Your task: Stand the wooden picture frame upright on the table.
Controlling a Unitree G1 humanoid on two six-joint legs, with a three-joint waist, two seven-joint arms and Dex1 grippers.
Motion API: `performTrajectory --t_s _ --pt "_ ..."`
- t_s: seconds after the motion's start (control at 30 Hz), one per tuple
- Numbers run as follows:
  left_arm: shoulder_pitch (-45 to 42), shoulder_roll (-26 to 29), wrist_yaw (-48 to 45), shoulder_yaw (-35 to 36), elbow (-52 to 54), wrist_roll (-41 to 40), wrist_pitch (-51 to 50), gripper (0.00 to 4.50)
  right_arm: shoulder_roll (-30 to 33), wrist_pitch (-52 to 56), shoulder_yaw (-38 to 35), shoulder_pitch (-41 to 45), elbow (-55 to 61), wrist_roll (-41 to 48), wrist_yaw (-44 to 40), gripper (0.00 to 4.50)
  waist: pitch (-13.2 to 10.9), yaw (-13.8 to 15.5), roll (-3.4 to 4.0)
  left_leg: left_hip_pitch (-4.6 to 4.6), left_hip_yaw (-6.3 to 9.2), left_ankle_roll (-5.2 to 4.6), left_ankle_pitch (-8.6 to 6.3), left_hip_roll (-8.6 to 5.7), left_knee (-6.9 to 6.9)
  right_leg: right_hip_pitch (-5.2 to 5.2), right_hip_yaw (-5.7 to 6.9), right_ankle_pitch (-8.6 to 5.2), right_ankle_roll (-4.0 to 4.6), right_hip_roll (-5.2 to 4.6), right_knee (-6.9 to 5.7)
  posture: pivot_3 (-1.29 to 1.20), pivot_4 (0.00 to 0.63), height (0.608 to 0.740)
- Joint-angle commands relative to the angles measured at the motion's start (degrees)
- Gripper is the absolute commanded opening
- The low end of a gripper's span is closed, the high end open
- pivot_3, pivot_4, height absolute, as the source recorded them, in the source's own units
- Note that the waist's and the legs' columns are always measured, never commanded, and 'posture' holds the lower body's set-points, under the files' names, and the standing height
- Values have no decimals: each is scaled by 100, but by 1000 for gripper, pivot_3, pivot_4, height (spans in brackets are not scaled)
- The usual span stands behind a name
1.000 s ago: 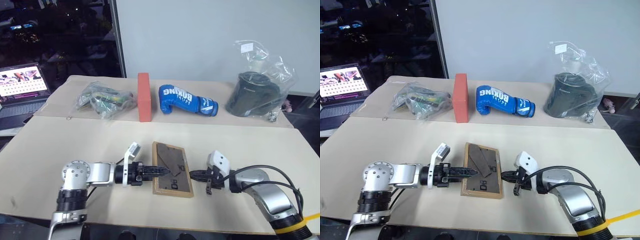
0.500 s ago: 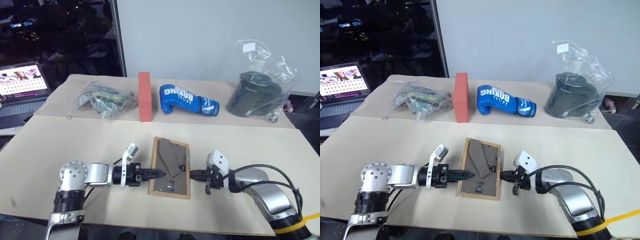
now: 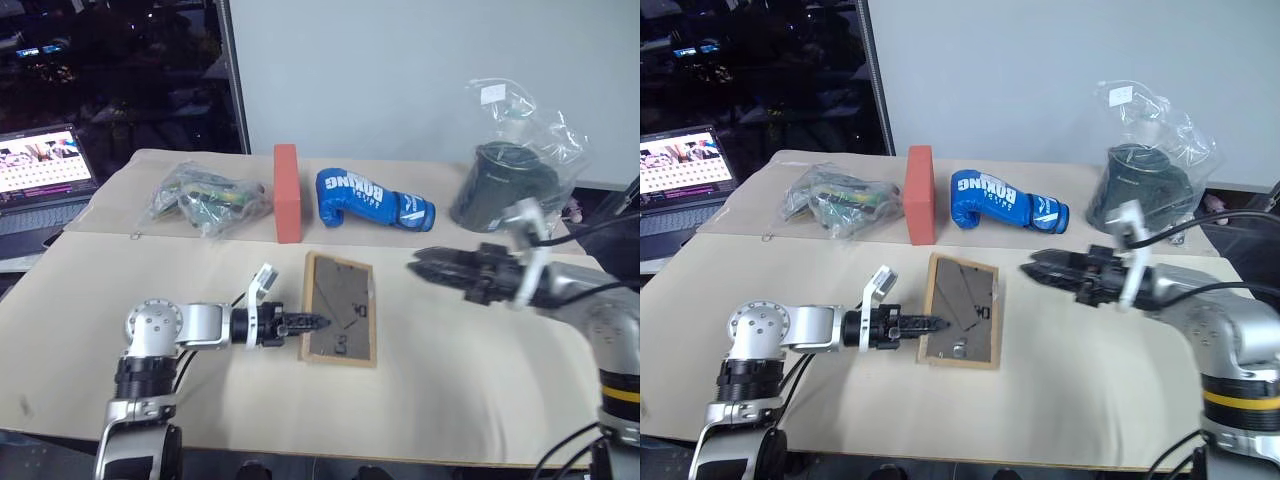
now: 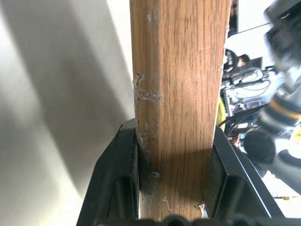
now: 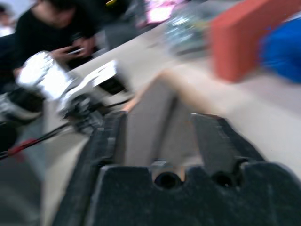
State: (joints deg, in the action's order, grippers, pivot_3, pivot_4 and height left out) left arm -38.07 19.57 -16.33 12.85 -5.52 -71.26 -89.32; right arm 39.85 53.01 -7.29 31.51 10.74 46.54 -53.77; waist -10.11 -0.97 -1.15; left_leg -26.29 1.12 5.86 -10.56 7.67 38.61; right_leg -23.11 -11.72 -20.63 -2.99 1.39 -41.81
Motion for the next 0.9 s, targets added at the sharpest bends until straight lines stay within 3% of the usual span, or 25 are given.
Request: performTrajectory --t_s 0.03,0.07,0.47,0.8,0.9 --pt "-82 -75 42 209 281 -226 -68 1164 25 -97 160 148 -102 -103 -130 4158 -1 29 1 -2 -1 0 0 0 -2 -1 0 0 0 -2 5 0 150 686" --pt "-40 -82 74 237 330 -267 -95 1164 20 -132 230 153 -175 -142 -189 4401 -1 37 1 -3 0 0 0 -1 -6 -1 0 0 0 -3 9 0 150 686" --pt "-24 -361 455 348 521 -658 -217 1164 -368 -786 1223 106 -217 -515 -1263 4401 -1 29 1 -1 12 21 15 -1 -44 -2 13 6 8 -4 26 0 150 686" --pt "-135 73 419 668 -303 -584 -307 1164 141 -871 550 -256 226 -78 -1806 4401 -1 43 1 -1 26 24 21 -6 -45 4 24 9 8 -5 26 0 150 686" --pt "-177 157 326 613 -441 -626 -313 1164 237 -1342 457 -239 -79 -598 -1511 4401 -1 22 2 -1 27 23 22 -6 -46 4 26 9 8 -5 26 0 150 686"
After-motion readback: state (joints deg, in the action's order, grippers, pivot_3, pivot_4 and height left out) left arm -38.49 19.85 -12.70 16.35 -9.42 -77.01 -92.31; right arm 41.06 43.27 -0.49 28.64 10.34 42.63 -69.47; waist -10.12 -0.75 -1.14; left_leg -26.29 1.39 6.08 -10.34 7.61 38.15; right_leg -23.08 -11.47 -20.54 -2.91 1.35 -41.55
